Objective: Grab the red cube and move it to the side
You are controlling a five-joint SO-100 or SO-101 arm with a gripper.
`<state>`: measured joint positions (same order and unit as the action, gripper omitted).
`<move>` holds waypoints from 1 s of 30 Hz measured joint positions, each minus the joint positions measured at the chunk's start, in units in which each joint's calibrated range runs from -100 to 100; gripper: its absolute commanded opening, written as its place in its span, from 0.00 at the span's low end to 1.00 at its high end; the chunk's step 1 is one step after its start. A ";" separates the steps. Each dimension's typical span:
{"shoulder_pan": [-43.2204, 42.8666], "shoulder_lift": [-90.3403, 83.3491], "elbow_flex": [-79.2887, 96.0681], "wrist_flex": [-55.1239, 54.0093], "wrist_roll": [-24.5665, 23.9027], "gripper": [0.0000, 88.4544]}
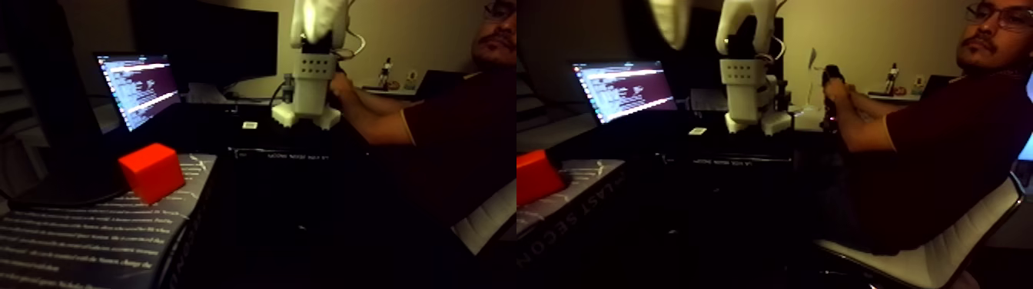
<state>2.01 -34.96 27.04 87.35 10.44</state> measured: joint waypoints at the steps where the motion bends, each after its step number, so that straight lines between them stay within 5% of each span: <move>1: -1.00 -2.61 3.54 -2.20 -1.63 0.01; 14: -9.50 -32.98 46.10 -23.34 -9.86 0.01; 30: -8.96 -61.93 67.70 -24.07 -12.27 0.01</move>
<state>-6.95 -96.89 94.74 63.28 -1.84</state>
